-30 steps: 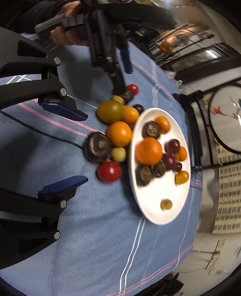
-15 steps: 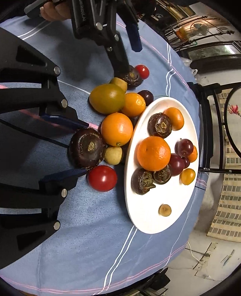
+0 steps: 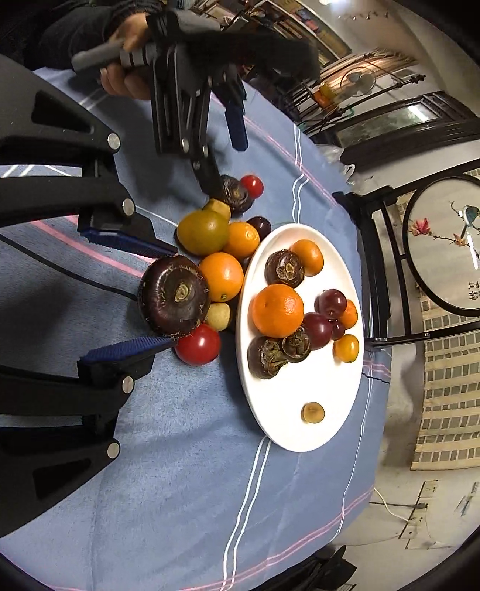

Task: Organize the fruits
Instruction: 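Grasp a mangosteen with the right tool while the left tool grasps another mangosteen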

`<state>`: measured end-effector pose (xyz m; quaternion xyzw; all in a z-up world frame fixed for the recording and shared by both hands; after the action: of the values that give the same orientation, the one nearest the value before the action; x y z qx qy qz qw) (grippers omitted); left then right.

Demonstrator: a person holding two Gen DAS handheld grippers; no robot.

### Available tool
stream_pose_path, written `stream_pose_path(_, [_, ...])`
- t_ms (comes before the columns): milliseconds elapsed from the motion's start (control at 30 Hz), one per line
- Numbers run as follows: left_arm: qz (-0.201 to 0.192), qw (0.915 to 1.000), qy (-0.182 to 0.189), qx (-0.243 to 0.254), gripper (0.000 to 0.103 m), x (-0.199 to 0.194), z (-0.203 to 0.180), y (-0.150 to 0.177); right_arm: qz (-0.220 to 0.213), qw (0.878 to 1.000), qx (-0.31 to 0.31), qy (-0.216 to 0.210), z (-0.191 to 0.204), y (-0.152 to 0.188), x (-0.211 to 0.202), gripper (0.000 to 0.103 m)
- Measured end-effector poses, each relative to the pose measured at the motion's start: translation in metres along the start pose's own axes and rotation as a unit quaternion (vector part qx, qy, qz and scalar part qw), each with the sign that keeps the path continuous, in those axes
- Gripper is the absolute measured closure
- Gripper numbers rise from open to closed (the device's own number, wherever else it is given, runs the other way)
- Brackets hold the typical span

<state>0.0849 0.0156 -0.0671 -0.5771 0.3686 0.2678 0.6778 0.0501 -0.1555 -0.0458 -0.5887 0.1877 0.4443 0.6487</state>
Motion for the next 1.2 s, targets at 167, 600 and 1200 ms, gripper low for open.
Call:
stream_pose_path(167, [-0.002, 0.9999, -0.003, 0.015, 0.021, 0.0, -0.003, 0.001, 0.001, 1.0, 0.001, 0.0, -0.001, 0.002, -0.001, 0.06])
stream_pose_path(600, [-0.003, 1.0, 0.006, 0.001, 0.036, -0.01, 0.01, 0.005, 0.004, 1.0, 0.001, 0.006, -0.003, 0.004, 0.002, 0.06])
stream_pose_path(1200, [0.012, 0.9989, -0.001, 0.045, 0.059, 0.023, -0.014, -0.008, 0.007, 1.0, 0.001, -0.001, -0.001, 0.006, 0.002, 0.06])
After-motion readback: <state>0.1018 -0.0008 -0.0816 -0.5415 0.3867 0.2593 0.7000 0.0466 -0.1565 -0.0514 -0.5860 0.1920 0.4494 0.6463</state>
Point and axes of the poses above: each gripper's, at about its wrist camera, not at the fingertips, and x roughly the way its jaws point, z to its left, y to its underside, the point moved 6 cm from there along x, roughly the way its jaws point, and after that the axes turned 4 degrees about x, right-handed, at the moved point
